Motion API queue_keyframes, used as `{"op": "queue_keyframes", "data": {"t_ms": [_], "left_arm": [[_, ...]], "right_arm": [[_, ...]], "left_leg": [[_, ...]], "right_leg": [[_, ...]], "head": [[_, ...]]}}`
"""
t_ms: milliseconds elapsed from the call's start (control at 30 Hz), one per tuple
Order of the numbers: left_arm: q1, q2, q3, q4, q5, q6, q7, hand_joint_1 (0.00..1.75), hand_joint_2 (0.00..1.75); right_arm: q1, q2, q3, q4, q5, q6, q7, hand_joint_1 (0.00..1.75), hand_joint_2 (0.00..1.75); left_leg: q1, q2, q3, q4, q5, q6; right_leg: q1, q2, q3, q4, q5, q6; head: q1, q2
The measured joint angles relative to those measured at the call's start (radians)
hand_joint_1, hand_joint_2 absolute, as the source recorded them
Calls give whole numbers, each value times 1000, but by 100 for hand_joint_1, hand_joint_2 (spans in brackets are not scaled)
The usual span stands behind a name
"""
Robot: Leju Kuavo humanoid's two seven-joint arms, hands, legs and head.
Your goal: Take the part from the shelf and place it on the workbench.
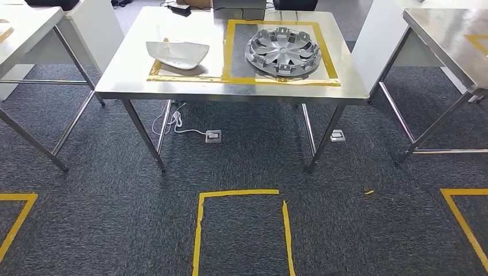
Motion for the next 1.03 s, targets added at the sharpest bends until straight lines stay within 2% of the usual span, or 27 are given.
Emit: {"op": "queue_keyframes", "data": {"t_ms": [33, 67, 100, 133, 167, 200, 233, 267, 333, 367, 400, 433, 500, 533, 567, 600, 667, 700, 733, 767, 800, 867, 900, 1033], "left_arm": [[2, -2, 1, 0, 1, -1, 6, 0, 0], [4, -5, 3, 0, 2, -2, 11, 0, 0], [5, -8, 5, 0, 4, -3, 15, 0, 0], [7, -10, 6, 0, 7, -4, 17, 0, 0], [7, -14, 8, 0, 9, -4, 19, 0, 0], [7, -16, 10, 0, 10, -4, 19, 0, 0], [7, -19, 11, 0, 10, -7, 19, 0, 0], [7, -21, 12, 0, 10, -11, 18, 0, 44], [8, -23, 13, 0, 9, -22, 14, 0, 131], [9, -24, 13, 1, 6, -26, 11, 0, 175], [9, -24, 13, 1, 3, -29, 8, 0, 175], [9, -25, 13, 1, -1, -29, 7, 0, 175], [9, -28, 13, 1, -7, -29, 9, 0, 175], [9, -28, 13, 2, -9, -29, 11, 0, 175], [9, -28, 13, 2, -10, -29, 11, 0, 175], [9, -28, 13, 2, -11, -29, 10, 0, 175], [8, -29, 13, 1, -13, -27, 4, 0, 175], [7, -30, 13, 1, -13, -23, 1, 0, 175], [6, -30, 13, 1, -14, -19, -3, 0, 175], [6, -31, 13, 1, -14, -13, -8, 0, 175], [8, -31, 13, 0, -14, -7, -12, 0, 175], [13, -27, 6, -3, 1, 1, -19, 0, 175], [17, -25, -2, -7, 18, 3, -23, 0, 175], [32, -16, -46, -23, 112, -3, -33, 0, 175]], "right_arm": [[0, 0, 0, 0, 0, -2, 17, 0, 175], [1, -1, 1, 0, 0, -5, 32, 0, 175], [2, -1, 1, 0, -2, -10, 45, 0, 175], [2, -3, 1, 0, -5, -15, 53, 0, 175], [2, -6, 1, 0, -9, -20, 57, 0, 175], [2, -9, 1, 0, -13, -23, 58, 0, 175], [2, -12, 1, 0, -16, -26, 57, 0, 175], [3, -15, 1, 0, -18, -29, 55, 0, 175], [6, -18, 1, 0, -20, -33, 51, 0, 175], [7, -19, 1, 0, -21, -34, 46, 0, 175], [7, -20, 1, 1, -21, -36, 40, 0, 175], [8, -20, 1, 1, -21, -36, 33, 0, 175], [10, -22, 1, 1, -16, -37, 20, 0, 175], [11, -22, 1, 1, -11, -38, 13, 0, 175], [12, -22, 1, 1, -5, -39, 6, 0, 175], [13, -23, 1, 1, 3, -40, -4, 0, 175], [13, -26, 1, 1, 15, -45, -20, 0, 175], [13, -28, 2, 1, 20, -47, -26, 0, 175], [12, -29, 2, 1, 24, -50, -30, 0, 175], [12, -30, 3, 1, 26, -51, -33, 0, 175], [11, -30, 4, 0, 26, -53, -33, 0, 175], [13, -30, 7, 0, 23, -55, -34, 0, 175], [15, -29, 9, 0, 18, -55, -35, 0, 175], [27, -26, 28, -5, -13, -56, -47, 0, 175]], "left_leg": [[-2, 1, -15, 4, 10, 1], [-4, 1, -30, 8, 19, 1], [-5, 1, -45, 12, 28, 0], [-6, 1, -56, 16, 34, -2], [-7, 2, -66, 19, 41, -5], [-7, 3, -72, 20, 47, -8], [-6, 4, -75, 20, 53, -13], [-5, 5, -77, 17, 59, -18], [-5, 4, -80, 15, 66, -29], [-5, 1, -86, 27, 55, -34], [-4, -2, -100, 59, 28, -40], [-1, -5, -121, 112, -10, -46], [7, -6, -165, 243, -85, -59], [12, -6, -172, 284, -100, -65], [17, -6, -161, 288, -96, -71], [22, -6, -128, 250, -76, -76], [29, -7, -29, 105, -34, -85], [29, -10, 6, 51, -21, -83], [29, -13, 24, 18, -20, -78], [27, -17, 25, 9, -24, -71], [27, -19, 19, 9, -21, -62], [26, -17, 16, 7, -22, -54], [24, -17, 15, 8, -21, -50], [20, -14, 8, 10, -16, -40]], "right_leg": [[1, 0, -1, 40, -8, 0], [2, 0, 16, 44, 5, -3], [4, 0, 53, 9, 31, -7], [7, 0, 106, -60, 53, -14], [12, 0, 161, -139, 59, -23], [16, 0, 201, -203, 57, -30], [20, 0, 225, -246, 49, -37], [23, 0, 232, -263, 44, -42], [20, -2, 228, -276, 59, -52], [16, -3, 225, -281, 68, -58], [11, -4, 221, -285, 78, -63], [9, -6, 214, -287, 85, -66], [6, -6, 198, -285, 97, -67], [4, -7, 190, -283, 102, -64], [2, -7, 182, -281, 107, -60], [-2, -8, 176, -278, 110, -55], [-8, -7, 163, -267, 115, -44], [-10, -7, 158, -261, 116, -37], [-9, -6, 154, -256, 118, -30], [-7, -5, 151, -253, 116, -28], [-6, -3, 150, -252, 116, -34], [-6, -1, 150, -253, 114, -51], [-7, -1, 150, -255, 119, -54], [-11, 0, 150, -266, 138, -25]], "head": [[0, 0], [0, 0], [0, 0], [0, 0], [-1, 0], [-1, 0], [-1, 0], [0, 0], [1, 0], [1, 0], [-1, 0], [-3, 0], [-6, 0], [-6, 0], [-6, 0], [-6, 0], [-7, 0], [-6, 0], [-7, 0], [-7, 0], [-6, 0], [-5, 0], [-4, 0], [-4, 0]]}}
